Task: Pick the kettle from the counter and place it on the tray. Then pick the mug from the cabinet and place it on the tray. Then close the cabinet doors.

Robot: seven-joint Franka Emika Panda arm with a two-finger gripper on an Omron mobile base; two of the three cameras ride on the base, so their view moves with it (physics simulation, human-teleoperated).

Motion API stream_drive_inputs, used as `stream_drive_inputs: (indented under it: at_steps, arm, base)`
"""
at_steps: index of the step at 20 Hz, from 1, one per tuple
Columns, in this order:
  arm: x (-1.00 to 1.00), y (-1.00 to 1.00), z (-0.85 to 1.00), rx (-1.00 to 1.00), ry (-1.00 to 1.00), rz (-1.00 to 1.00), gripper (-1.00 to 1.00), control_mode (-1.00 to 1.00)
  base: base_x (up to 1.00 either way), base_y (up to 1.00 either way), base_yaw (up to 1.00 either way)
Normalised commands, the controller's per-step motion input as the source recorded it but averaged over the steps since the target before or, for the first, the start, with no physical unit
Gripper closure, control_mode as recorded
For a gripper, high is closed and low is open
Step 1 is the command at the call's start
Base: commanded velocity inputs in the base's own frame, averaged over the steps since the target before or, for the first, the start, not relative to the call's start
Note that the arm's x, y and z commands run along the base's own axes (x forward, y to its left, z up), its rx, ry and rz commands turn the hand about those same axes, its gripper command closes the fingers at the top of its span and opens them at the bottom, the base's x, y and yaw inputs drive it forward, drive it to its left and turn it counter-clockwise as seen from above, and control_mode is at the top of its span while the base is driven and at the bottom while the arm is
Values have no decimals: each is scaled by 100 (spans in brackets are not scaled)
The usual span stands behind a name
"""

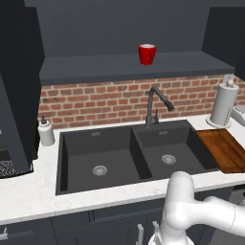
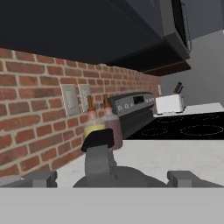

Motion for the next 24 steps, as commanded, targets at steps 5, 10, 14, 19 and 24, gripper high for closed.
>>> stream_drive_inputs:
  at_steps: [5,10,14,19,24]
  arm:
    - [4,-1,-12,0,0,0,-100,-100]
    - [14,0,-10,0,0,0,-100,-100]
    - [12,0,-13,0,0,0,-100,-100]
    - [9,0,-13,0,0,0,-100,-100]
    - [4,0,-14,0,0,0,-100,-100]
  base:
    - [0,0,0]
    - [0,0,0]
    - [0,0,0]
    - [0,0,0]
    - [0,0,0]
